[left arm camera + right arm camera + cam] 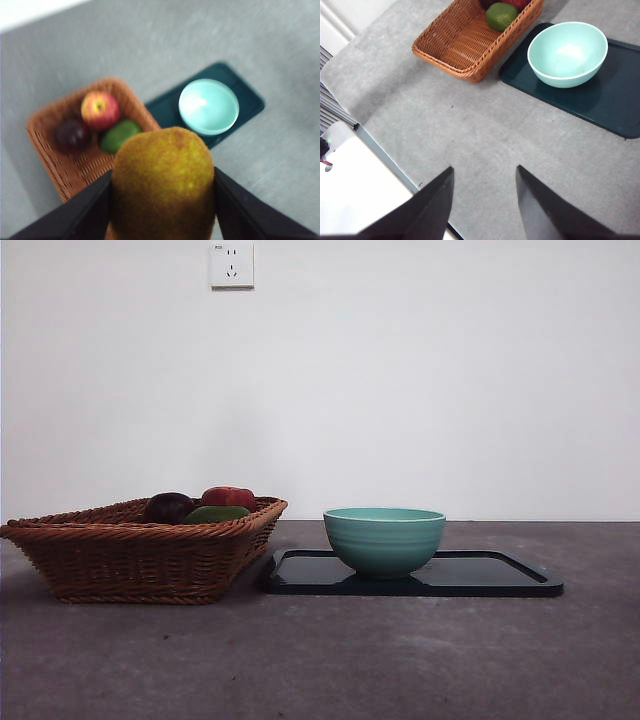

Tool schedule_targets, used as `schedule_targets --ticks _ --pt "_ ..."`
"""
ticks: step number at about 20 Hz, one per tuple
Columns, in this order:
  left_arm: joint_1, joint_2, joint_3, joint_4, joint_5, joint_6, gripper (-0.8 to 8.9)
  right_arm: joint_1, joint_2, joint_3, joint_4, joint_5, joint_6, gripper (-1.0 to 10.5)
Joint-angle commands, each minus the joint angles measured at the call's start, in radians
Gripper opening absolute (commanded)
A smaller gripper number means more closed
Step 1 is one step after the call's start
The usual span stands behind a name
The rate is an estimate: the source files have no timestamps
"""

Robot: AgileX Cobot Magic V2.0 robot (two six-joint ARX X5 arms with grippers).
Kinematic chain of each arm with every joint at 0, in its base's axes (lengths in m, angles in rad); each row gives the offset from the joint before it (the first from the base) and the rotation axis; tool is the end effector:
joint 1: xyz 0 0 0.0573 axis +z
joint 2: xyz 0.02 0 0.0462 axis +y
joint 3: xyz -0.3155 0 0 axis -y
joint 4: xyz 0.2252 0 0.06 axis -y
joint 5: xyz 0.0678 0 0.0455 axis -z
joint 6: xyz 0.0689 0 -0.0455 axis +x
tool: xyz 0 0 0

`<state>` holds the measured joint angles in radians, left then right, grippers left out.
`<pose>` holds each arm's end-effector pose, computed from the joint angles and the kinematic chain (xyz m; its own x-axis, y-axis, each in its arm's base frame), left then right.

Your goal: Pick up the wifruite, put it on the bowl, pick up the plate, put it on desk

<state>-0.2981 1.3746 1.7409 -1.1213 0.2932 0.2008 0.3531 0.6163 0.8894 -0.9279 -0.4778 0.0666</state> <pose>0.2280 -0.0909 0.4580 0.5816 -0.4810 -0.6560 0.6033 0.7960 -0.0488 0.0505 0.0524 0.3258 0.5019 0.6750 -0.5408 -0.6098 0.7195 0.3322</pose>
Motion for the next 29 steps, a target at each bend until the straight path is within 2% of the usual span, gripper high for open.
schedule_targets --ticks 1,7,9,16,22,25,27,29 --pt "-0.003 -0.037 -0.218 0.167 0.002 -0.039 2.10 0.006 0.001 0.010 0.007 -0.004 -0.010 2.0" --pt "-0.003 -0.001 -0.578 0.476 -0.067 -0.062 2.09 0.006 0.001 0.010 0.007 -0.004 -0.007 2.0" --pt "-0.003 0.041 -0.642 0.569 -0.121 -0.066 2.09 0.006 0.002 0.010 0.007 -0.004 -0.005 2.0" --pt "-0.003 0.259 -0.652 0.720 -0.156 -0.110 2.09 0.006 0.002 0.010 0.007 -0.004 0.012 2.0" --pt "-0.003 0.335 -0.652 0.722 -0.156 -0.116 2.26 0.006 0.002 0.010 0.008 -0.004 0.024 2.0" --pt "-0.003 0.336 -0.652 0.721 -0.156 -0.116 3.52 0.006 0.002 0.010 0.007 -0.004 0.026 2.0" --pt "-0.003 0.335 -0.652 0.710 -0.156 -0.139 3.92 0.006 0.002 0.010 0.008 -0.004 0.027 2.0" --pt "-0.005 0.333 -0.652 0.709 -0.155 -0.154 4.99 0.006 0.002 0.010 0.007 -0.004 0.027 2.0"
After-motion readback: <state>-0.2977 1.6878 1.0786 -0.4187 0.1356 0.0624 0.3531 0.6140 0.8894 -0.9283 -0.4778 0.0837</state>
